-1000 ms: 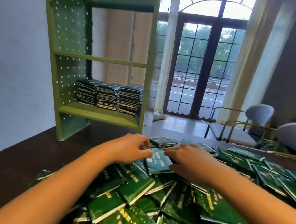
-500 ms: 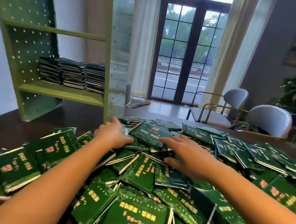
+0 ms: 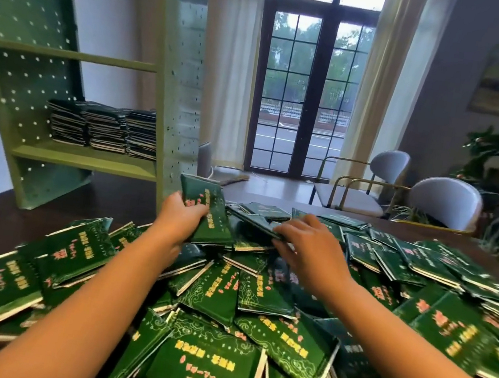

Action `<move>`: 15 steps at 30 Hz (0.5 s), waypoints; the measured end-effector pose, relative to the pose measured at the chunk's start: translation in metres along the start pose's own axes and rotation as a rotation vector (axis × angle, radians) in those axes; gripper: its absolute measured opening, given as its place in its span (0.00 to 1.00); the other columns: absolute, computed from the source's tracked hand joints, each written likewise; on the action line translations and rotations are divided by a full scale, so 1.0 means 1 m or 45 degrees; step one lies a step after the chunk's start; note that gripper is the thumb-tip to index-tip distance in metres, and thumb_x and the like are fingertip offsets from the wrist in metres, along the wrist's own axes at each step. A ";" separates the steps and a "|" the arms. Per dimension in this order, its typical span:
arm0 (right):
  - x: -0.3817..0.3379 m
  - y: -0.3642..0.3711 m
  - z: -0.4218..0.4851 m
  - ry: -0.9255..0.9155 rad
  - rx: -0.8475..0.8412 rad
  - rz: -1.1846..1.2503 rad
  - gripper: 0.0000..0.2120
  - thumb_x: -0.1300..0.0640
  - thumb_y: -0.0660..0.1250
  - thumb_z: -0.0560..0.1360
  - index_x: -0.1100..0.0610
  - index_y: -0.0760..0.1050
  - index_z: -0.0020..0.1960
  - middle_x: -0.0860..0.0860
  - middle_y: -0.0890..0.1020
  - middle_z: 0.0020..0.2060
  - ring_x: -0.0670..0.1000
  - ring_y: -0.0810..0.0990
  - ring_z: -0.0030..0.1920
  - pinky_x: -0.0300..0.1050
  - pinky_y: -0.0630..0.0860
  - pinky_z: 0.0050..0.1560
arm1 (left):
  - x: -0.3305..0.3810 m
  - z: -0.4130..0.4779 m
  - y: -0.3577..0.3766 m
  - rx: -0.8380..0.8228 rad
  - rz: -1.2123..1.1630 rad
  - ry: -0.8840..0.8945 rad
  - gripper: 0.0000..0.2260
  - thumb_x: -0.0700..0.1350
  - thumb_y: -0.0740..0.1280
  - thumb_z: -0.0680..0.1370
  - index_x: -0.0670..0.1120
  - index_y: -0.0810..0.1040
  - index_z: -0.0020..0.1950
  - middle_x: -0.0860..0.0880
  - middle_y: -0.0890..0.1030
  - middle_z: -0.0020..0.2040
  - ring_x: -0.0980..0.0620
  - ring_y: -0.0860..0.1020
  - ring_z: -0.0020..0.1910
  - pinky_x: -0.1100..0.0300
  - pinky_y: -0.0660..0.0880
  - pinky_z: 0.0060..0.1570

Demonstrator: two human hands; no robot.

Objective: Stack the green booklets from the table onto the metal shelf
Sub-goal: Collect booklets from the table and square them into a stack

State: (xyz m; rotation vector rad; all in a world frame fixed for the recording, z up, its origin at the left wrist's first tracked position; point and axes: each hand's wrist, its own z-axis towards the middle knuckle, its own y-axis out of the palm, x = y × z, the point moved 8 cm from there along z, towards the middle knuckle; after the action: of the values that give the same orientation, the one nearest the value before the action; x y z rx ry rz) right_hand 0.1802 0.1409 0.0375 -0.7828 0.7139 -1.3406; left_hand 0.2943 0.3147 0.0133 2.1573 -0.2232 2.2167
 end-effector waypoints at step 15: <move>0.113 -0.026 -0.064 0.816 0.365 1.697 0.15 0.66 0.63 0.76 0.53 0.74 0.60 0.55 0.83 0.43 0.51 0.82 0.40 0.37 0.77 0.36 | -0.019 -0.064 0.148 -0.484 -0.826 -0.354 0.12 0.43 0.61 0.80 0.41 0.72 0.62 0.40 0.82 0.46 0.46 0.82 0.38 0.50 0.81 0.35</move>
State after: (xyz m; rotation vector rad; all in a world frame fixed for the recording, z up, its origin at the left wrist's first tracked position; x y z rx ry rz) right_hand 0.1249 0.0222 0.0226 0.4223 1.1902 -0.3786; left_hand 0.2125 0.1785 -0.0184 1.9461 0.0470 1.4003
